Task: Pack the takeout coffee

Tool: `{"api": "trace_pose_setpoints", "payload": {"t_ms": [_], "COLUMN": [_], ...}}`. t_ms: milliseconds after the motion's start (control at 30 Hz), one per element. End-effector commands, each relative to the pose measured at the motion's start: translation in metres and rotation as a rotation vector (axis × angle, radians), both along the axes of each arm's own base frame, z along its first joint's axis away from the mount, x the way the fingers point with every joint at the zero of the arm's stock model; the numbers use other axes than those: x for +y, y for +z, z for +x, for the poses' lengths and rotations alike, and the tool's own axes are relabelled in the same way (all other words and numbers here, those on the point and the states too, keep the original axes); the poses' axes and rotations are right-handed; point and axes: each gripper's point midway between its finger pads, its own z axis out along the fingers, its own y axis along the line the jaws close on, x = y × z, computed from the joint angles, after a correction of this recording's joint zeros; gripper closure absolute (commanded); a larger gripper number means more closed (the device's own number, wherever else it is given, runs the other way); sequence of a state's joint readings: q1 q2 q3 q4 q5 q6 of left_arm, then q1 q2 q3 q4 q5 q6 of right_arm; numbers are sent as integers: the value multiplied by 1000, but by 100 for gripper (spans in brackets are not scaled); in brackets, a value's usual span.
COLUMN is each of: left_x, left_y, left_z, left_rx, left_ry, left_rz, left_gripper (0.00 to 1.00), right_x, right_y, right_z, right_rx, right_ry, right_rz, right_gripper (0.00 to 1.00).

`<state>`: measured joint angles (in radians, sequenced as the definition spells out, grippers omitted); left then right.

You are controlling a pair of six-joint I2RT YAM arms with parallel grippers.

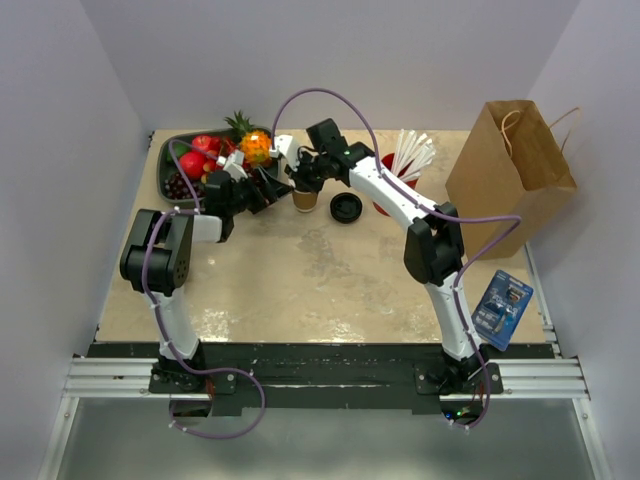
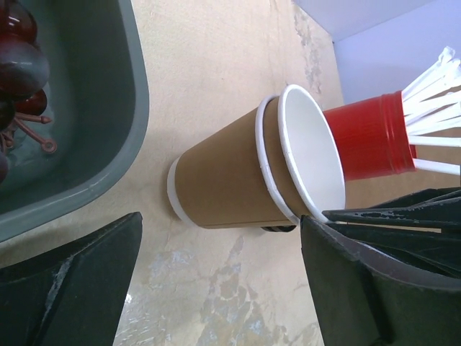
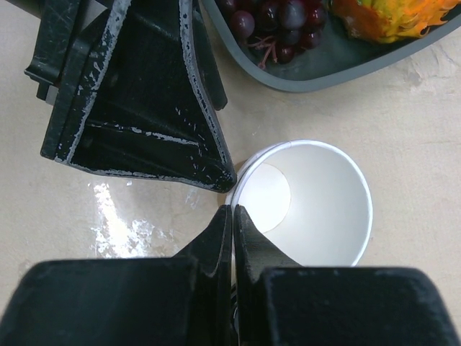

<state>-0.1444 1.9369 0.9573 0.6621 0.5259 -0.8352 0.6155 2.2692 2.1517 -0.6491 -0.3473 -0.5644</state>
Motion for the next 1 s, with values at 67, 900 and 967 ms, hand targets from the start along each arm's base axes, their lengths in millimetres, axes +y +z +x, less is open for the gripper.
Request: {"api": "trace_pose_setpoints", "payload": {"t_ms": [67,900,967], "left_x": [-5,-1,-1], "left_y": [17,-24,-23], "left_z": [13,13,13], "left_rx": [-46,52,48], "left_ry": [12,64,64], "left_rz": [-26,106,106], "left_gripper": [5,6,6], "right_x": [5,12,11], "right_y": [46,58,57], "right_z": [1,6,5], "right_rx": [-83,-104,-100], "right_ry": [3,-19,-18], "right_rz": [61,117,112], "right_gripper": [100,100,100]}}
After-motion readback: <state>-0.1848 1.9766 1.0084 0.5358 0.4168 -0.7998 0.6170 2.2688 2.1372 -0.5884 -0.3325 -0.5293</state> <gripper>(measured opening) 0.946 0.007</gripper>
